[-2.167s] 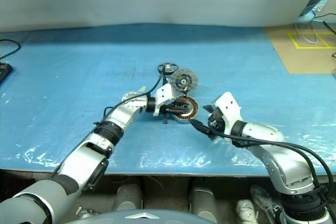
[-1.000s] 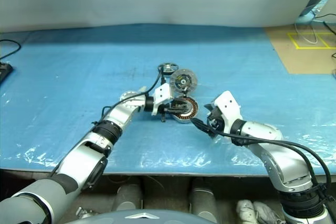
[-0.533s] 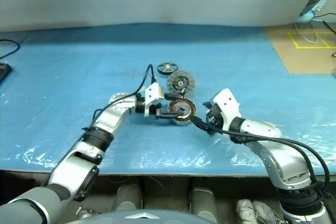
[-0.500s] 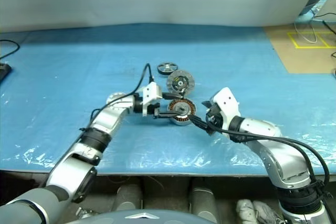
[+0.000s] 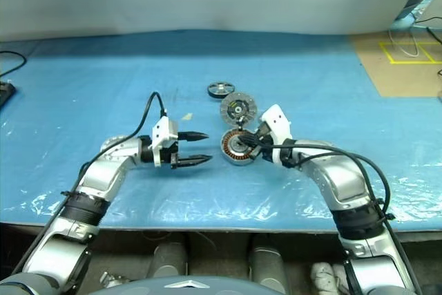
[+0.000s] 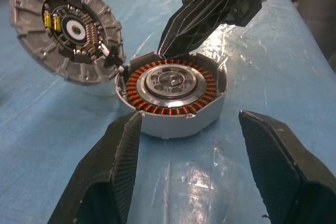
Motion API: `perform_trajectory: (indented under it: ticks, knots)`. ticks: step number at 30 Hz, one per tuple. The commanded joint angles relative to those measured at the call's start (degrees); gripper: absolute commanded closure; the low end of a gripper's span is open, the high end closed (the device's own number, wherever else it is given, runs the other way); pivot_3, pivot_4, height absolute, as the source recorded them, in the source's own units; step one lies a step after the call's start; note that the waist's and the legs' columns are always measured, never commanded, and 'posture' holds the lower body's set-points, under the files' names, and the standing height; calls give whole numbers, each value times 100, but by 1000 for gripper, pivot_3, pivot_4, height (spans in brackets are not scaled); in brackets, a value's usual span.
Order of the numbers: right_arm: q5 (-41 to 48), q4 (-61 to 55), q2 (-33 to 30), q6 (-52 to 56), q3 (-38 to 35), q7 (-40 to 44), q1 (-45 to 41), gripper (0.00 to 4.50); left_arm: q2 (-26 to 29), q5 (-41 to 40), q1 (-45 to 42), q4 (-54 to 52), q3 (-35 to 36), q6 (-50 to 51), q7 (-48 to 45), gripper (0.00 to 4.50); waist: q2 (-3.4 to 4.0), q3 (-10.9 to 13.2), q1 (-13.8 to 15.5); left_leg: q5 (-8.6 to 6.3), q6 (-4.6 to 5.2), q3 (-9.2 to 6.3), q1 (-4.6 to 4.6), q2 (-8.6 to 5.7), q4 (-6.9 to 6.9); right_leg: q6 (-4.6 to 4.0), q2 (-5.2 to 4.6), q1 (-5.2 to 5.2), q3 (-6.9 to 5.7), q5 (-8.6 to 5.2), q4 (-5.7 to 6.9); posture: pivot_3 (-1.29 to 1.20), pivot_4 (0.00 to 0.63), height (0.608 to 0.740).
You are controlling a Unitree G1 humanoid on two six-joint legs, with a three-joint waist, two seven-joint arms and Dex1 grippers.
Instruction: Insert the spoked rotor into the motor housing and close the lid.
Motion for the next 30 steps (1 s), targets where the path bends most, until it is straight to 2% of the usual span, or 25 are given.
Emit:
perform_trajectory:
  ticks: [1,9,18,21,26,30]
  knots:
    - [15,6,45,-214,59,286,-160,4473,43,-67,125,-243,70,-29,88,1413,0,0,-5,0,0,0,-1,1,-2,0,1,0,0,0,0,0,150,740]
    - [-351,355,125,-512,540,619,21,4473,83,124,243,317,47,-482,89,1413,0,0,-70,0,0,1,-3,2,-1,0,3,3,2,0,3,0,150,740]
    - [-807,1621,463,-920,576,353,-19,4473,53,309,177,1058,18,-1120,-24,1413,-6,-6,-116,0,1,3,17,1,9,-2,-2,25,4,1,11,0,150,740]
    - [-350,1420,548,-711,168,372,13,4473,46,336,140,1201,-1,-1282,-77,1413,-8,-7,-99,0,2,3,27,-2,15,-2,-11,41,2,1,10,0,150,740]
    - [736,440,563,-109,-717,470,-9,4473,-22,-62,53,1065,226,-967,-152,1413,-6,-5,-86,4,10,3,18,-1,20,-3,-12,27,0,1,10,0,150,740]
    - [912,-132,383,119,-881,448,-96,4473,-66,-190,-76,1045,373,-817,4,1413,-6,-5,-111,5,9,3,-5,7,9,-3,2,4,-1,2,12,0,150,740]
